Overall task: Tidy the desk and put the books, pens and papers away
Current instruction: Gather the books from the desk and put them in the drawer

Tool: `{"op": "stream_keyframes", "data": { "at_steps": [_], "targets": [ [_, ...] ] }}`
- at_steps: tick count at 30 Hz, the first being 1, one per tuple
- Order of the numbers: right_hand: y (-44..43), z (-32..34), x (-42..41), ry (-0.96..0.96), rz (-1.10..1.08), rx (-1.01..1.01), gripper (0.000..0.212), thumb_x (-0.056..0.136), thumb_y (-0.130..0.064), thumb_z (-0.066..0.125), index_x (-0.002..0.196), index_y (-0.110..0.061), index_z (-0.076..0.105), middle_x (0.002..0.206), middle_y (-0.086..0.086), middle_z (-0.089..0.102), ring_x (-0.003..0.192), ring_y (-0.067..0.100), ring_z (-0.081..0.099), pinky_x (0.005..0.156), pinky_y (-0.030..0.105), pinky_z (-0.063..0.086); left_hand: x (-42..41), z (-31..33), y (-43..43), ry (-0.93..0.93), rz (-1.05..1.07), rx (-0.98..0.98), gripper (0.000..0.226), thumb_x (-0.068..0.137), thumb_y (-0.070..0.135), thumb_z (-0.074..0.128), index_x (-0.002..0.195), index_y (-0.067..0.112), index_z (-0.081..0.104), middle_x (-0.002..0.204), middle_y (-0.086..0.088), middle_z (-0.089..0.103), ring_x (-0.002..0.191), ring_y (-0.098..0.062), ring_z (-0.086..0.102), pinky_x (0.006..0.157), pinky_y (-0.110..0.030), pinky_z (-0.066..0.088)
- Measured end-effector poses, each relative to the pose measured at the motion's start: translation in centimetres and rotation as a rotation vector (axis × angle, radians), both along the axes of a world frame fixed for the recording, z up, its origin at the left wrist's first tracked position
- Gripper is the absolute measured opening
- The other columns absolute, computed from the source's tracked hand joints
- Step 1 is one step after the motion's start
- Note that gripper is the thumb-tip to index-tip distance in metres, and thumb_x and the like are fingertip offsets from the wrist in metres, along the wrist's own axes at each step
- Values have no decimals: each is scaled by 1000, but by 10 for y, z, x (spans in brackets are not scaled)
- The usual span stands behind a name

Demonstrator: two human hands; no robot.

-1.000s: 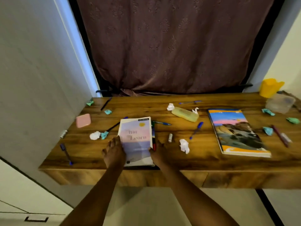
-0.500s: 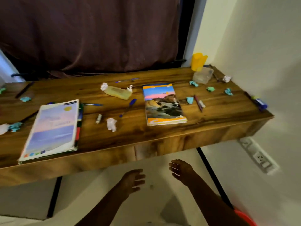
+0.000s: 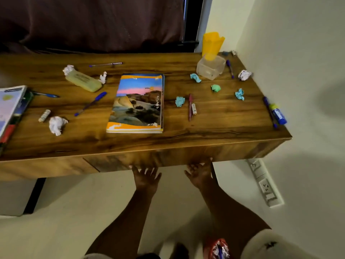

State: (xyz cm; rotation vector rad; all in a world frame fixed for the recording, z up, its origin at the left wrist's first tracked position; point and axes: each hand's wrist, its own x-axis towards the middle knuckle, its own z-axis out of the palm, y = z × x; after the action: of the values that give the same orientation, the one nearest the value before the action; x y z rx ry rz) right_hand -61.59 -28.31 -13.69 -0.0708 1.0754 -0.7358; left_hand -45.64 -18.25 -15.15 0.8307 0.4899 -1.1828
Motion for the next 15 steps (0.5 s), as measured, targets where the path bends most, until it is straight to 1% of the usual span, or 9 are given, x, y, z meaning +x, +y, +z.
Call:
{"op": "stream_keyframes", "data": {
  "at_steps": [2,5,7,10,13,15],
  "targets": [
    [-13,-4,-11,-82,-107,34,86,86,-73,24,145,-11,26,149,12,34,138,29,32,111,48,23,-1,-4,-3,24,40,-40,83,82,75,37,141,17,38,147,-13,40,135,-32,38,112,-52,25],
    [-18,-8,-22,-170,-96,36,91,83,-75,26,147,-10,20,153,12,26,140,30,28,113,50,19,1,-6,-1,49,47,-84,91,78,77,42,144,14,33,146,-14,41,134,-34,39,112,-51,28],
    [-17,-7,-25,-204,-76,21,95,82,-77,26,148,-9,17,153,13,25,141,31,26,114,50,18,-1,-5,0,33,48,-84,93,77,77,44,144,14,32,147,-14,40,134,-34,39,112,-50,27],
    [-8,-10,-29,-176,-89,18,96,81,-78,25,147,-9,19,152,15,28,140,33,28,112,51,21,-10,-4,7,-5,39,-44,94,75,79,42,144,15,32,147,-13,41,133,-32,40,111,-51,29],
    [10,-21,-41,-148,-65,14,96,80,-80,21,148,-12,19,153,13,28,140,32,28,112,51,22,-19,-7,26,-37,-6,14,92,78,80,33,146,18,30,148,-11,39,135,-31,38,112,-54,26],
    [17,-20,-49,-79,-10,36,93,82,-78,19,146,-10,24,148,12,34,138,32,33,111,50,24,-21,-2,36,-71,-55,64,86,83,77,27,146,18,31,146,-9,41,136,-30,37,113,-53,24]
  ]
}}
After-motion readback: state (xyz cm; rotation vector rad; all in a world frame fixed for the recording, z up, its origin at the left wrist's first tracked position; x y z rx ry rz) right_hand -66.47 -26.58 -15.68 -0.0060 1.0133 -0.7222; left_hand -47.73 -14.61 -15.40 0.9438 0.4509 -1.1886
